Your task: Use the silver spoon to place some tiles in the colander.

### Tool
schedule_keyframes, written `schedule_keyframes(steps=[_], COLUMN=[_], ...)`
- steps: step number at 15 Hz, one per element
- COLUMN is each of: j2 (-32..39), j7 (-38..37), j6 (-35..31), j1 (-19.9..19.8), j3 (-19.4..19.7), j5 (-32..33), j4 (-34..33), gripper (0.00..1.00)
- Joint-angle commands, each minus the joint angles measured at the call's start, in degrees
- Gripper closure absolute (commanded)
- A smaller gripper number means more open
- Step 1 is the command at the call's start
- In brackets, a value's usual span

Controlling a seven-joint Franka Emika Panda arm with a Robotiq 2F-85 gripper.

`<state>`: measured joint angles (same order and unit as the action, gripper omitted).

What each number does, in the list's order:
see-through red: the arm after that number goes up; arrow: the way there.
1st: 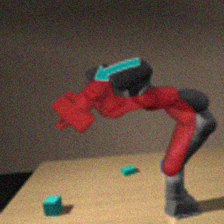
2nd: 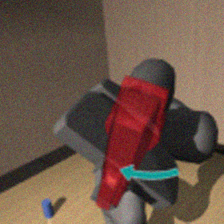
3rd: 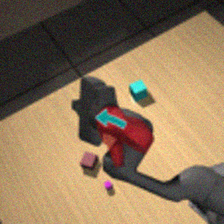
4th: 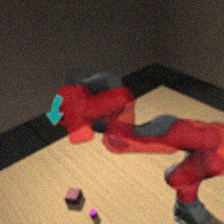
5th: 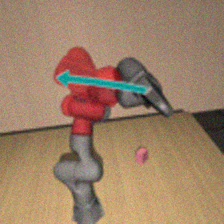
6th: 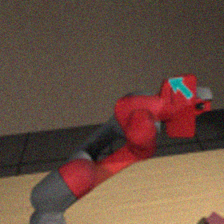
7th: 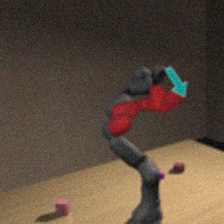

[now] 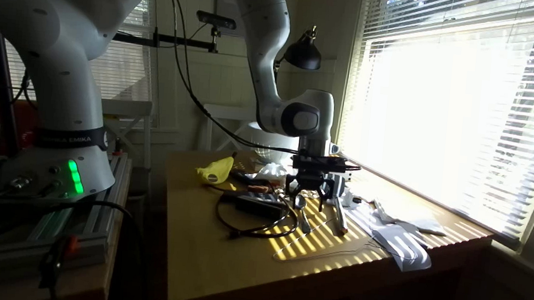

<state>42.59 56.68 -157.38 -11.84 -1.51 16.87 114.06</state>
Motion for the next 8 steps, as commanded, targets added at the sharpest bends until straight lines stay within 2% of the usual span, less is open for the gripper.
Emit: schedule_keyframes(steps=[1, 3, 4, 5, 8], j2=[1.9, 2.5, 2.7, 2.8, 2.7], j7=[0.3, 0.3, 0.2, 0.2, 0.0], j6=[0.1, 0.2, 0.1, 0.1, -0.2], j1=[0.0, 0.0, 0.1, 0.1, 0.3], j3=[0.1, 0.1, 0.2, 0.1, 0.2], j5=[0.0, 0.0, 0.1, 0.0, 0.2], j4=[-2.3, -2.9, -3.1, -3.2, -2.8], gripper=[0.25, 0.27, 0.33, 0.29, 0.33])
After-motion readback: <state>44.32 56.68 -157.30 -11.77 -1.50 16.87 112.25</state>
